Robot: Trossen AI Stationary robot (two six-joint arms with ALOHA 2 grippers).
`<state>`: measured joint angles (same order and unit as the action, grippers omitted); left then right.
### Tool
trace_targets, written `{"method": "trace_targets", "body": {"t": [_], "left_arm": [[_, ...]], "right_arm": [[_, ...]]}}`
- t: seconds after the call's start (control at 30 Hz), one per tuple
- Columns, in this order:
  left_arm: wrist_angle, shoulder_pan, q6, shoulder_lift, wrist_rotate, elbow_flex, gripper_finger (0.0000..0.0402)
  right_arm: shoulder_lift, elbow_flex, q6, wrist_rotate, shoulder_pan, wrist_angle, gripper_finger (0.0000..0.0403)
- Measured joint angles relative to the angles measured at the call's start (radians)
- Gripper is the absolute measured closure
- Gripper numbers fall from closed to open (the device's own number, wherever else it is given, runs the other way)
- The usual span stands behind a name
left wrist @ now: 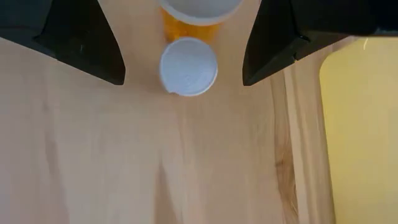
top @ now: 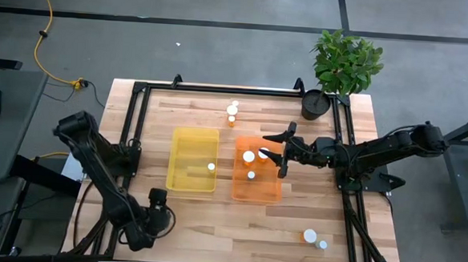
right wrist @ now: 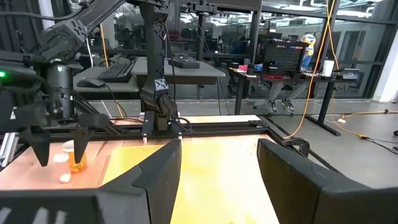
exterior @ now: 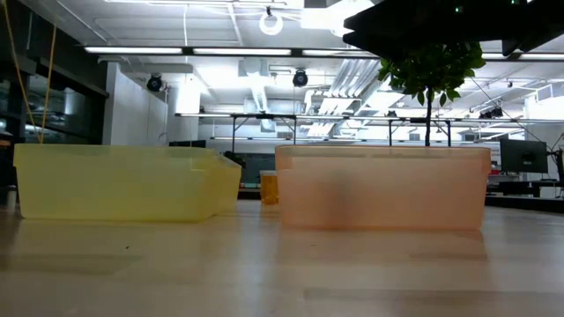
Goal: Pick and place medicine bottles into bin by pill shape (circle, oval)
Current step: Put the yellow bottle pill into the yellow bin
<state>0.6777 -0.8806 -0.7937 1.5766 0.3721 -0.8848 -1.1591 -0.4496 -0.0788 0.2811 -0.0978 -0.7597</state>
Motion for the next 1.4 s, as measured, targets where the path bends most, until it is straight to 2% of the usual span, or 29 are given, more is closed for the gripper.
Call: {"method": "trace_targets", "body": {"t": [0.33, 0.63, 0.83, 1.4], "left_arm": [[0.007, 0.003, 0.0, 0.012, 0.002, -0.001, 0.0095], [0.047, 0.004, 0.037, 0.012, 0.056, -0.061, 0.0156], [0.102, 0.004, 0.039, 0.011, 0.026, -0.074, 0.0184], [0.116, 0.004, 0.022, 0.011, 0.003, -0.074, 0.0186]], "right_arm": [[0.0, 0.0, 0.0, 0.0, 0.0, 0.0, 0.0199], [0.0, 0.0, 0.0, 0.0, 0.0, 0.0, 0.0199], [0.0, 0.0, 0.0, 0.0, 0.0, 0.0, 0.0199], [0.0, 0.0, 0.0, 0.0, 0.0, 0.005, 0.0199]]}}
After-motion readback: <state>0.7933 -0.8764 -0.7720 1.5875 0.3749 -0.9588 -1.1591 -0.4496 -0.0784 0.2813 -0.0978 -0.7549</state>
